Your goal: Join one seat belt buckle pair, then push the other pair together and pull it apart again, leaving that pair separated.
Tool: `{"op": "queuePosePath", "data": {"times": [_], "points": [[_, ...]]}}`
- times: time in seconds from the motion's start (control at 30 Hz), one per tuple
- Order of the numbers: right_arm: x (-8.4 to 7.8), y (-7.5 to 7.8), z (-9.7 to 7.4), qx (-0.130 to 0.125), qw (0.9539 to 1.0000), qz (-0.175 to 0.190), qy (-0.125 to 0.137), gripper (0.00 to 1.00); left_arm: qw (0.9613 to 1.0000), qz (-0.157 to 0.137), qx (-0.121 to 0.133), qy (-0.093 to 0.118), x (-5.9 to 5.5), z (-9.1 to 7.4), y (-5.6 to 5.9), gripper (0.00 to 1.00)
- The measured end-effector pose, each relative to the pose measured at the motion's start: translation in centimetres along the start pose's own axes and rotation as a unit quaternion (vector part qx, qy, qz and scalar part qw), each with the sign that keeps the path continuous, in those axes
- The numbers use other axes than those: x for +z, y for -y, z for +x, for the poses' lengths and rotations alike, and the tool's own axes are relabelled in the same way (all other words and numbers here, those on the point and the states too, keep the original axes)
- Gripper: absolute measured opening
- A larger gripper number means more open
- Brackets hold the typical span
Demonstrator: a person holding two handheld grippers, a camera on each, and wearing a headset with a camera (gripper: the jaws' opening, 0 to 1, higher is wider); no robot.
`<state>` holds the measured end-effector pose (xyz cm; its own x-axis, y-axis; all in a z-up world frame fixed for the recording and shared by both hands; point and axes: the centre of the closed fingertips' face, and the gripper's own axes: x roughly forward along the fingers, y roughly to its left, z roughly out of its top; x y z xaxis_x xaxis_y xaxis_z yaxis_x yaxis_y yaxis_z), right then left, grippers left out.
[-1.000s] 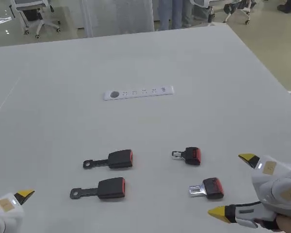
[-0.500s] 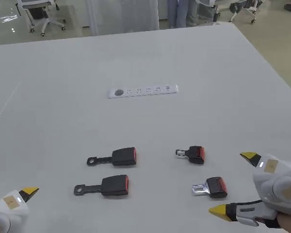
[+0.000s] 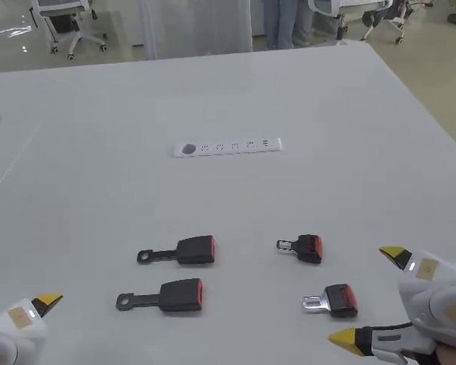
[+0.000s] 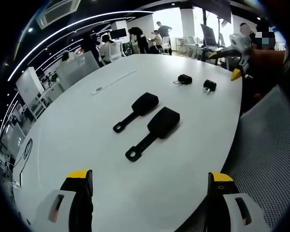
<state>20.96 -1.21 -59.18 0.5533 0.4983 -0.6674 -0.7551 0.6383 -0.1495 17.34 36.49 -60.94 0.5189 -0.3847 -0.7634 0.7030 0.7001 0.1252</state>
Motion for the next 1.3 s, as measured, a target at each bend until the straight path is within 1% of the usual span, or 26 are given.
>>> {"op": "queuePosePath", "data": {"times": [0.1, 0.2, 0.3, 0.43, 0.57, 0.73, 0.9, 0.97, 1.03, 1.07, 1.13, 1.2, 1.3], "points": [[-0.1, 0.3, 0.2, -0.001, 1.0, 0.0, -0.001, 1.0, 1.0, 0.002, -0.001, 0.002, 0.2, 0.1, -0.1, 1.0], [0.1, 0.4, 0.2, -0.002, 1.0, -0.001, -0.002, 0.99, 1.0, 0.004, -0.006, -0.002, 0.1, 0.4, 0.0, 1.0], [0.1, 0.5, 0.3, -0.005, 1.0, 0.002, -0.001, 0.99, 0.9999, 0.009, -0.008, -0.005, 0.2, 0.5, -0.1, 1.0], [-0.2, 0.4, 0.6, 0.001, 1.0, -0.001, -0.007, 0.99, 0.9999, 0.01, -0.007, -0.004, 0.5, 0.7, -0.5, 1.0], [0.0, 0.4, 0.6, 0.008, 0.9999, -0.007, -0.009, 0.99, 0.9999, 0.012, -0.008, -0.007, 0.6, 0.9, -0.5, 1.0], [0.2, 0.0, 0.4, 0.018, 0.9998, -0.008, -0.01, 1.0, 0.9998, 0.015, -0.012, -0.008, 0.9, 0.8, -0.3, 1.0], [0.2, -1.0, 0.5, 0.032, 0.999, -0.028, -0.013, 0.99, 0.9998, 0.018, -0.005, -0.003, 1.2, 0.6, -0.6, 1.0], [0.3, -1.1, 0.3, 0.033, 0.9988, -0.034, -0.012, 0.97, 0.9997, 0.023, -0.006, -0.001, 1.5, 0.7, -0.3, 1.0], [0.2, -1.1, 0.3, 0.028, 0.9991, -0.028, -0.015, 0.96, 0.9995, 0.031, -0.009, 0.003, 1.8, 0.6, -0.1, 1.0], [0.4, -1.2, 0.2, 0.029, 0.9992, -0.026, -0.011, 0.95, 0.9992, 0.039, -0.01, 0.006, 2.1, 0.6, 0.1, 1.0], [0.6, -1.4, 0.1, 0.029, 0.9991, -0.029, -0.007, 0.93, 0.9988, 0.047, -0.012, 0.008, 2.3, 0.8, 0.0, 1.0], [0.6, -1.5, 0.0, 0.028, 0.9988, -0.036, -0.014, 0.92, 0.9985, 0.051, -0.016, 0.008, 2.7, 0.9, 0.0, 0.99], [0.9, -1.5, -0.4, 0.032, 0.9985, -0.043, -0.014, 0.84, 0.9973, 0.069, -0.02, 0.012, 3.2, 1.0, -0.1, 0.98]]}}
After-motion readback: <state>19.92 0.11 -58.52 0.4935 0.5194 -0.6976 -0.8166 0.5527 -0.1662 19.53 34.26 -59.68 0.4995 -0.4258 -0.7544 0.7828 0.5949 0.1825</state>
